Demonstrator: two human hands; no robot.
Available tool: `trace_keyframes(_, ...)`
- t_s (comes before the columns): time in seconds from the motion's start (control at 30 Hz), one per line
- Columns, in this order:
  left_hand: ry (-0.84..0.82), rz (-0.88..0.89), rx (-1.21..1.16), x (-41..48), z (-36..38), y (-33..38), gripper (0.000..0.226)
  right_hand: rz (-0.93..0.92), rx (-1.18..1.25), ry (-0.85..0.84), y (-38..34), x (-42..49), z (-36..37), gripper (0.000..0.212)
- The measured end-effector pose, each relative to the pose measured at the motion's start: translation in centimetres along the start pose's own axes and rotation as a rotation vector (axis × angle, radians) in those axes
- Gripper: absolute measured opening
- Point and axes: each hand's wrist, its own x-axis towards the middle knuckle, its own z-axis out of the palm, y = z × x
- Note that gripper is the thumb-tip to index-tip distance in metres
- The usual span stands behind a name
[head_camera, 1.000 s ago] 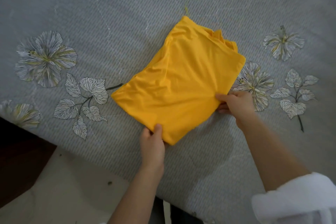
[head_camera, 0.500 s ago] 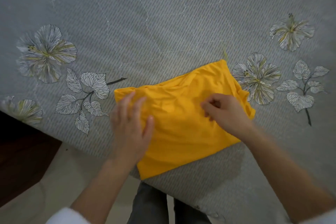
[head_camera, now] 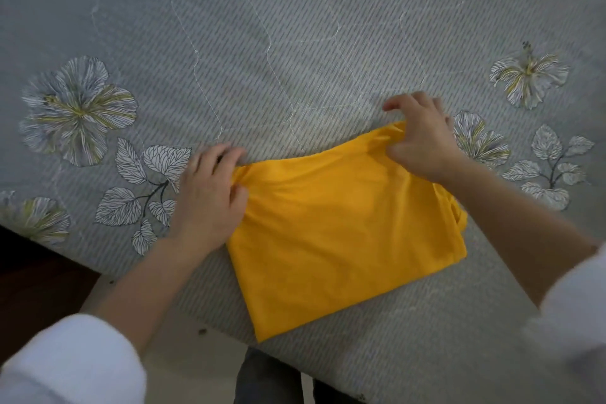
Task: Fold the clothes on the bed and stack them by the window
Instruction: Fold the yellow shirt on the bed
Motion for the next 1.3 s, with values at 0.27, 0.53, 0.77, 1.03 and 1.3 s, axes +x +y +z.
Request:
trace_keyframes(0.27,-0.334,-0.064,0.079,4.3,-0.3,2.9,0.047,-0.024,-0.563,-0.427,-0.7,1.6,-1.5,0.031)
trace_keyframes(0.53,-0.510,0.027,-0.160,2.5,-3.3,4.6,0.022,0.051,0.157,-0.125,1.7,-4.9,-1.1,0.013)
trace_keyframes(0.77,-0.438,0.173,-0.048,-0.9,-8.3,8.6,0.012,0.098,0.458,0.055,2.5,-13.4,-5.1,0.012)
trace_keyframes(1.03,-0.271,0.439,0.086,-8.6,-11.6,17.3,0.018,0.230,0.673,0.235,5.9,-28.1,-7.6,0.025)
trace_keyframes(1.3,-0.233,0.723,0.222,-21.7,-10.3,29.2,0.022,0.253,0.721,0.497,12.1,-49.6,-8.7,0.031)
